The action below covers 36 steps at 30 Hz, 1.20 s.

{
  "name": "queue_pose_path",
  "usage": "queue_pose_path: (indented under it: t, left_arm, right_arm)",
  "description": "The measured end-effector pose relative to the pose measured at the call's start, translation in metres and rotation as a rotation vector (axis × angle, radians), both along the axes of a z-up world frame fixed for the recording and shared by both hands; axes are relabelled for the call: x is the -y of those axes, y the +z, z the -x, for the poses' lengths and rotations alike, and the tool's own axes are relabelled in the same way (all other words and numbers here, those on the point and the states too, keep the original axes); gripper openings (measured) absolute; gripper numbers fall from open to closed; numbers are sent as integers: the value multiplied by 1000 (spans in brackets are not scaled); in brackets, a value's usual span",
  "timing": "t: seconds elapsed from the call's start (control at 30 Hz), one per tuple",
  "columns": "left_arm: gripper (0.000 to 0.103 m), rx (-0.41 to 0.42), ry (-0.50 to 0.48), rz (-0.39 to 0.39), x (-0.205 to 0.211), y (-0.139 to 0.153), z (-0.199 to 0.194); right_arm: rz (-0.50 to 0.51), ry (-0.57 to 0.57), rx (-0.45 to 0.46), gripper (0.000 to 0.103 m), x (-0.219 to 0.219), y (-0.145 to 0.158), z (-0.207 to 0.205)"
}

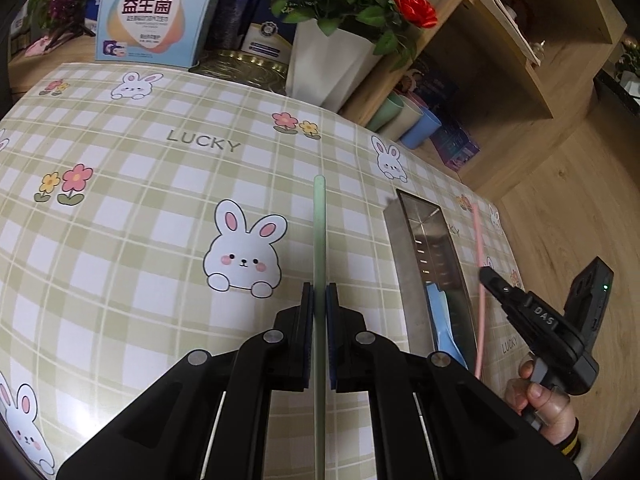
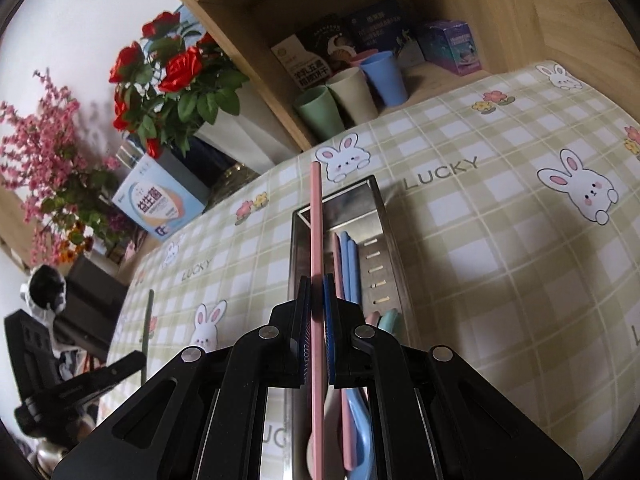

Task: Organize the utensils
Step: 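Carry the pink chopstick over the tray with the right tool while the left tool carries the green chopstick, then lower the pink chopstick into the tray and open the right tool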

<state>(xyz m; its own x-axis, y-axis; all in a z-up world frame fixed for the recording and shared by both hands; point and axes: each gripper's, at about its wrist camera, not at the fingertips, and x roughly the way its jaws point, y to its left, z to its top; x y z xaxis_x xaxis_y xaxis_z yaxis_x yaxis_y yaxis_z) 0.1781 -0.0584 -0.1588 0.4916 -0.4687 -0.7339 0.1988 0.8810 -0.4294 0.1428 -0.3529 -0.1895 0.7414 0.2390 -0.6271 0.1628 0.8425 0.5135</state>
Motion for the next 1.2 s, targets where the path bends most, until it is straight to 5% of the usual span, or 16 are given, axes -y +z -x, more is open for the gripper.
queue_pose_path:
  t: [0.57, 1.07, 1.13, 1.2]
  left_arm:
    - [6, -29, 7, 9, -4, -14, -6]
    - [6, -30, 6, 20, -2, -8, -2]
    - [6, -34, 4, 24, 1, -7, -1]
    - [6, -37, 2, 26, 3, -6, 0]
  right_arm:
    - [56, 71, -149, 6, -20, -23, -30]
    - [122, 52, -137, 9, -18, -12, -25]
    - [138, 49, -133, 14, -16, -7, -21]
    - [152, 44, -120, 30, -15, -2, -16]
